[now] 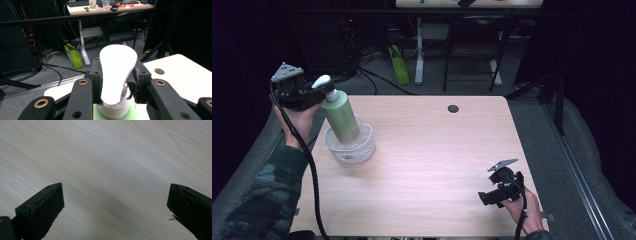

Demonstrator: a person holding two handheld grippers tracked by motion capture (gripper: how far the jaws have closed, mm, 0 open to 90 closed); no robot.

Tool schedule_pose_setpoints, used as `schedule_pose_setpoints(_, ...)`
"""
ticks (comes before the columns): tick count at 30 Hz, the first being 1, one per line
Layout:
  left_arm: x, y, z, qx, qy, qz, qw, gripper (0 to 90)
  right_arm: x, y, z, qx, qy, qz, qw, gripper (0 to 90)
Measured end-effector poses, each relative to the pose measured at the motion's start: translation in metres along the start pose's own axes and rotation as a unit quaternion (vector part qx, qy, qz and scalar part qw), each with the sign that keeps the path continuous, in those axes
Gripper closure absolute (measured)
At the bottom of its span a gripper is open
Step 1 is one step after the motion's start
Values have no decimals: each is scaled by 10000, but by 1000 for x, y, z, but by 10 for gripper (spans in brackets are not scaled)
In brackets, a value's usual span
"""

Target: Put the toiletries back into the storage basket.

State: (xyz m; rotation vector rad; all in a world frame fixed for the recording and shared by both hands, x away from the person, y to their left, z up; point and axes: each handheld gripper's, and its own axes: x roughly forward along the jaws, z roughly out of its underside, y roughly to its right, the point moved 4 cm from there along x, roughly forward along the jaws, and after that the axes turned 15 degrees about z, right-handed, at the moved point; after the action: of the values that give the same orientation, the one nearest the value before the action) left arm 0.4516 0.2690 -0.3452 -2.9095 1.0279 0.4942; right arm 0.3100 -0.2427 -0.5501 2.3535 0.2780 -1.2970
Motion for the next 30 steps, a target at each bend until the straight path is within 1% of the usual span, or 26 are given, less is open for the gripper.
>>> schedule_pose_setpoints(5,5,-1,7,-42,-84,6,10000,674,0,0,0,-11,2,-5,10000,5)
schedule_pose_setpoints(9,9,-2,10,-65,-67,12,10000,673,0,0,0,-10,9,-12,10000,5)
schedule_pose_setpoints(12,11,-2,13,-65,-127,17,9999,674,0,0,0,-10,2,-5,10000,6)
schedule_pose_setpoints(14,12,-2,16,-60,-155,12,9999,673,0,0,0,-67,9,8,10000,6)
schedule_pose_setpoints(19,13,-5,25,-127,-176,-11,9998,673,0,0,0,-9,11,-8,10000,6)
schedule_pose_setpoints(22,14,-6,28,-151,-186,-22,9997,673,0,0,0,-13,2,-5,10000,6)
schedule_pose_setpoints(23,14,-6,29,-151,-213,-30,9997,673,0,0,0,-59,1,10,10000,6)
schedule_pose_setpoints(30,16,-9,37,-220,-259,-61,9994,673,0,0,0,-16,-3,4,10000,6)
